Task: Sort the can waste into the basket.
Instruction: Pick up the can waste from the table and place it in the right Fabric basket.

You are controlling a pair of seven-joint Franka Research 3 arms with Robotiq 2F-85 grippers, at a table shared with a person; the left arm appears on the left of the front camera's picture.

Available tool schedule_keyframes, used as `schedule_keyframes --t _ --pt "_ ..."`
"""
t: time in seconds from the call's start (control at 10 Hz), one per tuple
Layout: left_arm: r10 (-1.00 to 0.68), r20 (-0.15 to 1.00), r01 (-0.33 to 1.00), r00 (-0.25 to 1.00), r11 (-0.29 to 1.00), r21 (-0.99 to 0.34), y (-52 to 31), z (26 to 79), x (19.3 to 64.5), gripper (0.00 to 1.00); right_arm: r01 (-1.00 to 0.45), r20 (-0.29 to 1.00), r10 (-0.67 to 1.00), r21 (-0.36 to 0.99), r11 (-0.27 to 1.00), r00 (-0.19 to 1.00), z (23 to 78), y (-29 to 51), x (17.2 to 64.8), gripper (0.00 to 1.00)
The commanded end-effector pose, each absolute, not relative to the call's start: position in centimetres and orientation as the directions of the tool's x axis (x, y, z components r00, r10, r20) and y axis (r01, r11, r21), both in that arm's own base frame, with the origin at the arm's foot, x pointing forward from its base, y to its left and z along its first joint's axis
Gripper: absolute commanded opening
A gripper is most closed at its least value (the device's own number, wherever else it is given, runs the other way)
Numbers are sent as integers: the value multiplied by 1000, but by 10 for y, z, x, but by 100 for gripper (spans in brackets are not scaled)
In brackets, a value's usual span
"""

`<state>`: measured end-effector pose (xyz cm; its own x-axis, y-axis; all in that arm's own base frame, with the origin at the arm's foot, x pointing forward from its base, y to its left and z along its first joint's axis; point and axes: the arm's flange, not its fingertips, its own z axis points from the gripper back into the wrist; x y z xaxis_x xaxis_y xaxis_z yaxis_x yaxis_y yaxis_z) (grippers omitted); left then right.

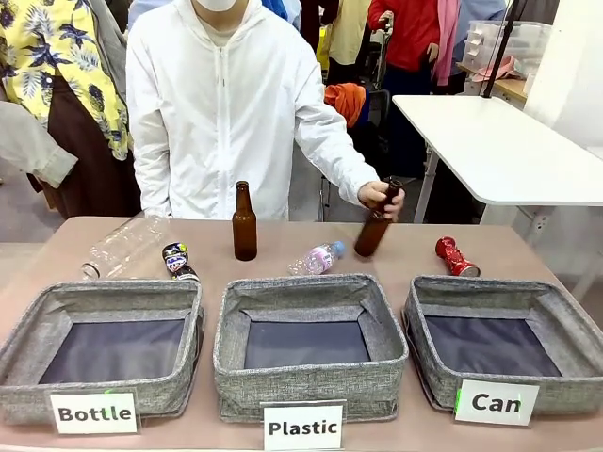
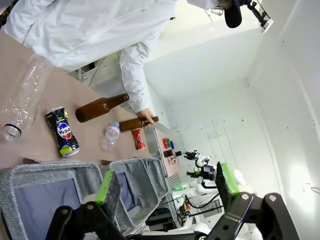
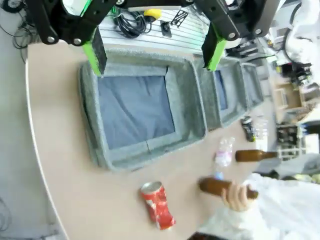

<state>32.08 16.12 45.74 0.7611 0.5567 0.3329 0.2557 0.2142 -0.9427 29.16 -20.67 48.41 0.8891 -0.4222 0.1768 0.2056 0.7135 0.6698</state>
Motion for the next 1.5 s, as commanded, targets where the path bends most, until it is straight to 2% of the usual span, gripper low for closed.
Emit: schedule_keyframes --t 0.0,0.2,0.6,0.8,1.0,1.4 --pt "547 351 276 760 217 -936 162 457 319 100 155 200 -448 754 638 871 466 -227 258 100" --pt "547 351 276 760 217 -936 162 457 319 100 202 189 -518 769 607 834 449 -240 238 100" --pt "547 351 276 760 217 -936 162 457 319 100 156 252 -457 713 683 853 463 -207 274 100" --pt "547 351 276 760 217 -936 162 457 319 100 130 289 -368 604 786 884 486 -162 317 100" --pt "547 351 276 760 217 -936 162 457 319 100 134 275 -284 459 878 919 497 -108 381 100" --pt "547 351 276 760 217 -936 162 457 319 100 110 236 -151 177 978 960 474 -16 488 100"
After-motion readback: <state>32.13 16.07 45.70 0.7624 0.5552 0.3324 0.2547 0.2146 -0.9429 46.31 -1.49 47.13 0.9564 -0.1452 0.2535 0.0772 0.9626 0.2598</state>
